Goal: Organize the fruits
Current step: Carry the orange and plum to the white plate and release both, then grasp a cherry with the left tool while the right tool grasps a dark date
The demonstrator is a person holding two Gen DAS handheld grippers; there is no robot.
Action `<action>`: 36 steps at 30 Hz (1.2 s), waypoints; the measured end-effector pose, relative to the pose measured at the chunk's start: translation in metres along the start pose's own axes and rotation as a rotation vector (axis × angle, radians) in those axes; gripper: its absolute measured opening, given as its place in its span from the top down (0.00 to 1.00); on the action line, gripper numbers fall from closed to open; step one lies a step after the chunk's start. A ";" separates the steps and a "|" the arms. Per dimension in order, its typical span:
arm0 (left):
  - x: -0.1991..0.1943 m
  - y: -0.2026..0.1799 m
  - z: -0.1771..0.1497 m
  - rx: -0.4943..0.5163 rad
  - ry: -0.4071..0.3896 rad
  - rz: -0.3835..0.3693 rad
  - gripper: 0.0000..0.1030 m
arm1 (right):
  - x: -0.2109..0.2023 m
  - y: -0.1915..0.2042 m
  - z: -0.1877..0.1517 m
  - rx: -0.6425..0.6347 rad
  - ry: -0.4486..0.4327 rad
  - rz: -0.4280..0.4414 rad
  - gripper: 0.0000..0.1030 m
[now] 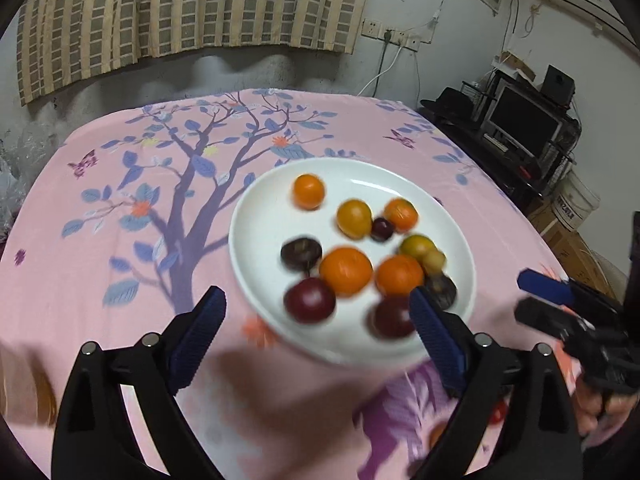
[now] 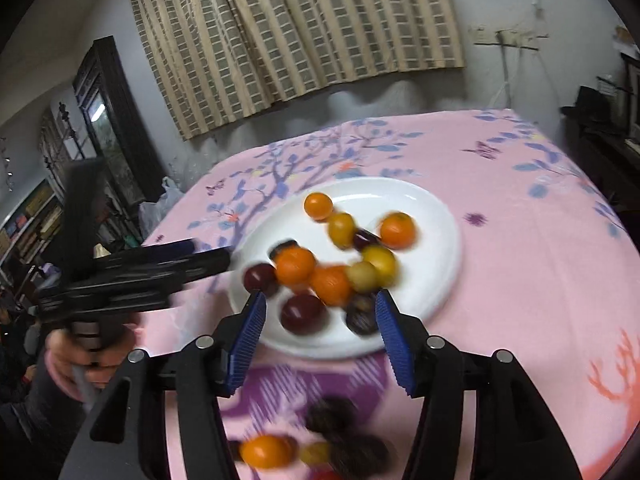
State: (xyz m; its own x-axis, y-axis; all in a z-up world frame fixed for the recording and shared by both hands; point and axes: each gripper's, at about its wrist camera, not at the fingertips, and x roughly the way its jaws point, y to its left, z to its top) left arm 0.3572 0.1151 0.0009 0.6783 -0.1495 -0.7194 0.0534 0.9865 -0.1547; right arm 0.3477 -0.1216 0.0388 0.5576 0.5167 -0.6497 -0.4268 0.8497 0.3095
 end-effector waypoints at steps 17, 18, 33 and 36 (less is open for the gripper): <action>-0.047 -0.021 -0.111 -0.021 -0.012 -0.047 0.07 | 0.008 -0.032 -0.070 0.161 0.162 -0.007 0.47; -0.048 -0.021 -0.111 -0.020 -0.013 -0.045 0.07 | 0.009 -0.033 -0.071 0.172 0.171 0.003 0.48; -0.034 -0.070 -0.131 0.258 0.083 -0.153 0.43 | -0.007 -0.051 -0.070 0.296 0.113 0.112 0.59; -0.024 -0.079 -0.139 0.281 0.119 -0.170 0.47 | -0.007 -0.055 -0.069 0.311 0.111 0.101 0.59</action>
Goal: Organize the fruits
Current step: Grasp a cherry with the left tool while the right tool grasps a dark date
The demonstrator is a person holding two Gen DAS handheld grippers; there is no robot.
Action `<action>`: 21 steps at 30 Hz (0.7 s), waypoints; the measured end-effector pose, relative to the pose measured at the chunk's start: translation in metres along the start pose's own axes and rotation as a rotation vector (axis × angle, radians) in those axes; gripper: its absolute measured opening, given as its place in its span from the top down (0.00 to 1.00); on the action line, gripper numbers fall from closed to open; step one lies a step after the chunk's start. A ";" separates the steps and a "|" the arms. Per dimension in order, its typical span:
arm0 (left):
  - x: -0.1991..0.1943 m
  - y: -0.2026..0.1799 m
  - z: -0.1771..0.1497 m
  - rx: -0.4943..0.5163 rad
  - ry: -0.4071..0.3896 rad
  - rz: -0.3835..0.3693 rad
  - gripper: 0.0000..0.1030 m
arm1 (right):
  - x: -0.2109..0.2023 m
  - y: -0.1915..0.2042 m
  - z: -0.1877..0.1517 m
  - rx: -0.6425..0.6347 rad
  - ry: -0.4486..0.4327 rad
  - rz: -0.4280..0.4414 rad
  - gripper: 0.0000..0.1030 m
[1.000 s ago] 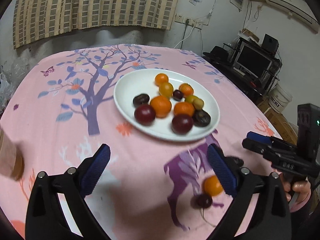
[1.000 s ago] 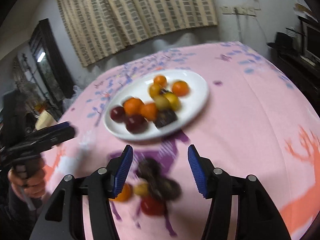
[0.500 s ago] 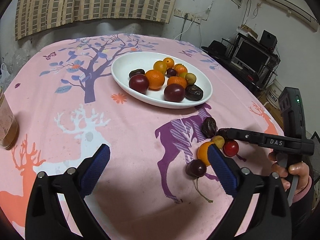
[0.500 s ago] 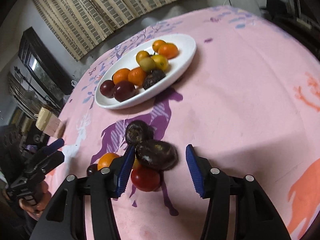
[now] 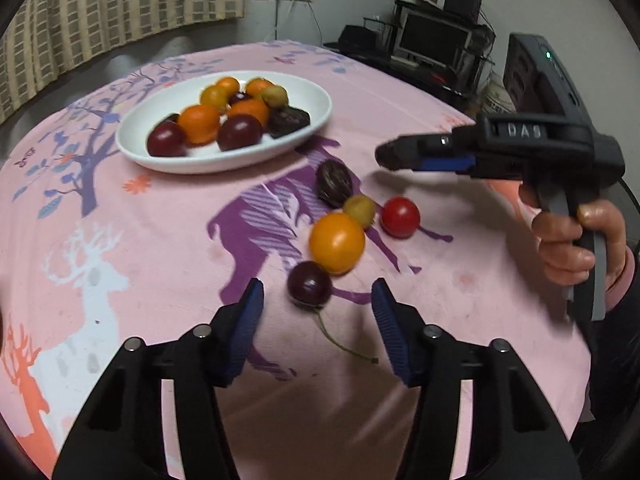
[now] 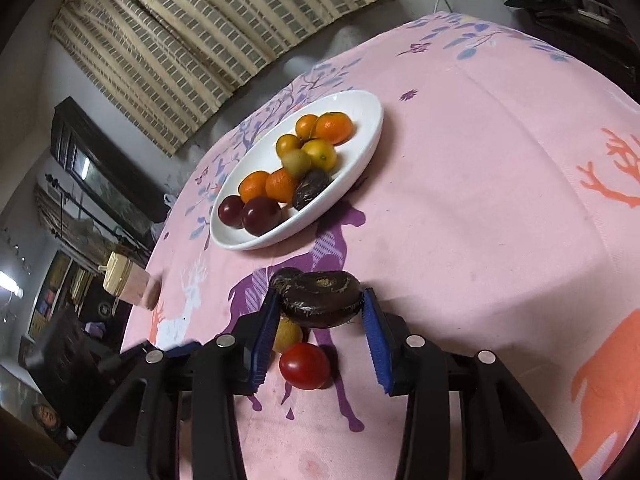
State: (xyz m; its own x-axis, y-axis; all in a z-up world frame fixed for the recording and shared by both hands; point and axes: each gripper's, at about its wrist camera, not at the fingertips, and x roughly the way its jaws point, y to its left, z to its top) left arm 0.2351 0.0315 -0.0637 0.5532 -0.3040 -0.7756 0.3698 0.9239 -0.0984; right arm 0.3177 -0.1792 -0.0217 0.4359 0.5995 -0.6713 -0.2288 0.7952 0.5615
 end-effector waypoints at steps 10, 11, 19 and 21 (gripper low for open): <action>0.012 0.002 0.002 -0.009 0.005 0.009 0.51 | -0.004 0.001 0.001 -0.014 -0.013 -0.005 0.59; 0.014 0.002 0.002 -0.007 0.008 0.011 0.51 | -0.005 0.001 0.001 -0.016 -0.015 -0.007 0.59; 0.020 0.002 0.001 -0.007 0.015 0.019 0.72 | -0.007 0.005 0.002 -0.054 -0.035 -0.050 0.59; 0.019 0.005 0.000 -0.016 0.015 0.016 0.75 | -0.008 0.006 0.002 -0.066 -0.041 -0.061 0.59</action>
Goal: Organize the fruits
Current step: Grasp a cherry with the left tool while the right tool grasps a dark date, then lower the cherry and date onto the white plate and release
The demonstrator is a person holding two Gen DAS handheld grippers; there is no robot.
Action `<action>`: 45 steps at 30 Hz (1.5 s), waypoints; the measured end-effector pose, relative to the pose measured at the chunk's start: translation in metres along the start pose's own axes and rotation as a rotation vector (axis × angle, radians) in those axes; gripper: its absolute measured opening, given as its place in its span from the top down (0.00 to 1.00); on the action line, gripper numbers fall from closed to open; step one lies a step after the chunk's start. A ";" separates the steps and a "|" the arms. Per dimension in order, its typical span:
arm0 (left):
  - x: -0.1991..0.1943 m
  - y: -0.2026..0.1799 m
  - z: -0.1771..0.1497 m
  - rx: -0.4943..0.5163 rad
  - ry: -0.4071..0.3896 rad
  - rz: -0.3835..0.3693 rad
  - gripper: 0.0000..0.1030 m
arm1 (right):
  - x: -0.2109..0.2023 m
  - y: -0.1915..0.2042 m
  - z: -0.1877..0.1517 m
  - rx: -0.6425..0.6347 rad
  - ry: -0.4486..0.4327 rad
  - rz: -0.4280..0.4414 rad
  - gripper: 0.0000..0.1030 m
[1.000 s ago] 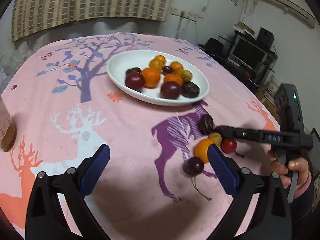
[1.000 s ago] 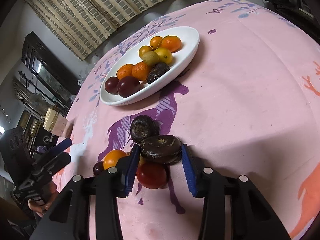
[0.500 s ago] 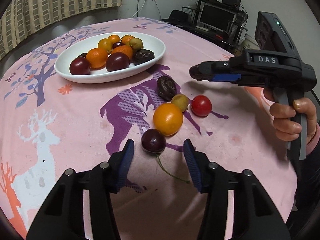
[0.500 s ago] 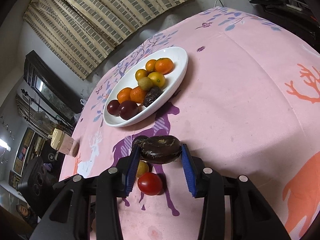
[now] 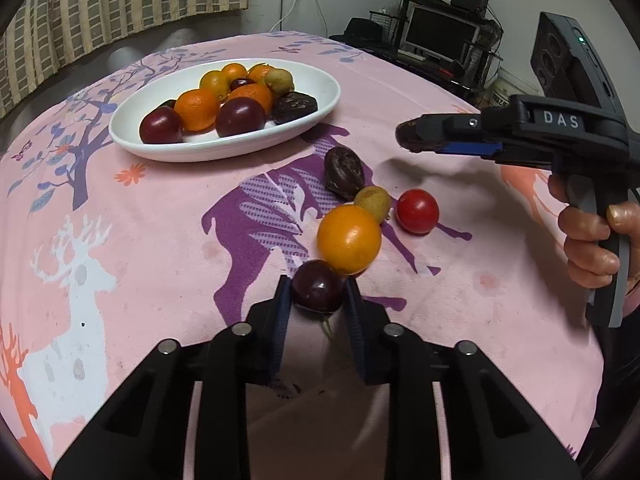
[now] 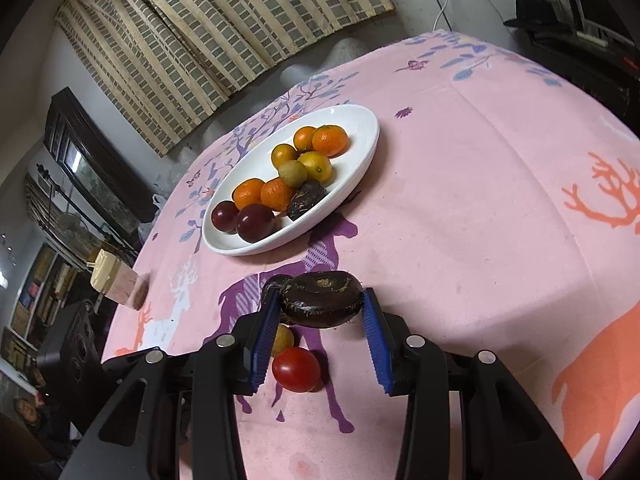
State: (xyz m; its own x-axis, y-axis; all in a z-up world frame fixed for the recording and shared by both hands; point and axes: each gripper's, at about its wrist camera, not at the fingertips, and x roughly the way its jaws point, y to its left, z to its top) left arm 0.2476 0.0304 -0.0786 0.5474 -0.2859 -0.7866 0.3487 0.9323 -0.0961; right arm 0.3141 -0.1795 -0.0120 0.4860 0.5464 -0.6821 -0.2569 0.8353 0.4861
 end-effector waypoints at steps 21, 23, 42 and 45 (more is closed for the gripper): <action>-0.034 0.074 0.119 -0.136 -0.198 0.017 0.75 | 0.036 0.062 0.076 -0.219 -0.076 -0.033 0.59; -0.014 0.089 0.142 -0.157 -0.195 0.056 0.75 | 0.053 0.065 0.090 -0.233 -0.080 -0.048 0.59; -0.004 0.087 0.145 -0.148 -0.189 0.282 0.12 | 0.044 0.074 0.094 -0.298 -0.127 -0.041 0.41; -0.029 0.077 0.114 -0.190 -0.224 0.270 0.07 | 0.030 0.063 0.074 -0.269 -0.117 -0.038 0.38</action>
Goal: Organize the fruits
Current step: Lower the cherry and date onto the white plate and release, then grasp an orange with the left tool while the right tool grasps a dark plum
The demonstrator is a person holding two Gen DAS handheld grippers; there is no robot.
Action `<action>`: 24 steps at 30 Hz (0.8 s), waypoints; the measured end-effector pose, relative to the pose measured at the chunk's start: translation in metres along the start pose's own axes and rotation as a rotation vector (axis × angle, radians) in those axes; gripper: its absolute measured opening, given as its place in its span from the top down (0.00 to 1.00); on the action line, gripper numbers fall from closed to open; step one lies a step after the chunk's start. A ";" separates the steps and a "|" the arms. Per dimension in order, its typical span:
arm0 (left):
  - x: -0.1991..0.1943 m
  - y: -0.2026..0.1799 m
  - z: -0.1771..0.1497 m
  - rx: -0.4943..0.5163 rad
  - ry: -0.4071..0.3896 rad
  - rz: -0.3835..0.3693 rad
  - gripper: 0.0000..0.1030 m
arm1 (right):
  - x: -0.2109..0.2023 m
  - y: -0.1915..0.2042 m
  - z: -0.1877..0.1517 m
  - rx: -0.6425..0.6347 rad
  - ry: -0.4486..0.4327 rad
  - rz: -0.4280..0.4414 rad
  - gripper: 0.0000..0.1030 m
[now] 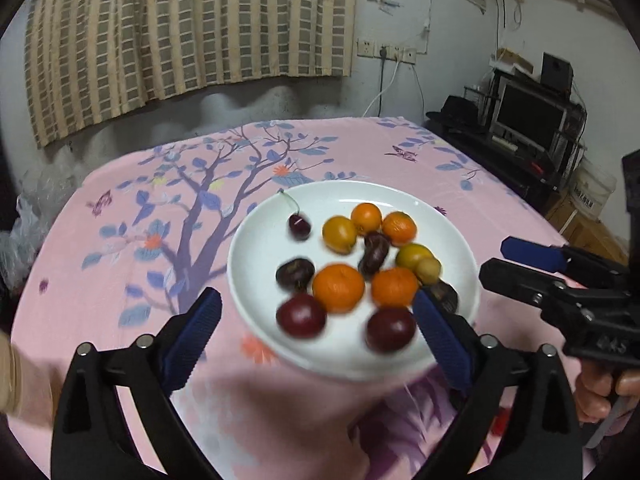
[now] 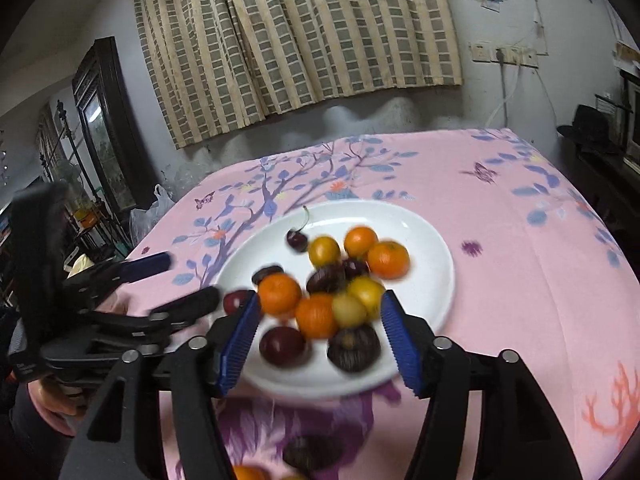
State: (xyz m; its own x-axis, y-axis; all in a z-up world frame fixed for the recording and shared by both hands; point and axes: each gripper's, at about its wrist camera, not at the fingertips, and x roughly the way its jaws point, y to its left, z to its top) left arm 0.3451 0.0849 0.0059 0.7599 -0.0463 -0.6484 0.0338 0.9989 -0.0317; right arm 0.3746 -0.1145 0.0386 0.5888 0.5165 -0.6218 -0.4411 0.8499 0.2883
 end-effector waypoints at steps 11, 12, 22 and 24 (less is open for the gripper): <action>-0.028 0.010 -0.089 -0.165 0.100 -0.036 0.06 | 0.012 0.003 -0.058 0.005 0.168 -0.030 0.38; -0.028 0.009 -0.090 -0.162 0.100 -0.031 0.06 | 0.013 0.005 -0.059 -0.010 0.171 -0.037 0.38; -0.030 -0.002 -0.091 -0.119 0.106 -0.014 0.06 | 0.028 0.017 -0.071 -0.101 0.245 -0.081 0.37; -0.030 -0.003 -0.091 -0.119 0.105 -0.011 0.06 | 0.031 0.022 -0.073 -0.128 0.257 -0.093 0.39</action>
State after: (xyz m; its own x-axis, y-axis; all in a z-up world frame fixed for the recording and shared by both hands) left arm 0.2630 0.0834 -0.0435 0.6873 -0.0632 -0.7236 -0.0403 0.9914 -0.1249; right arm 0.3339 -0.0880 -0.0273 0.4473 0.3804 -0.8095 -0.4849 0.8636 0.1379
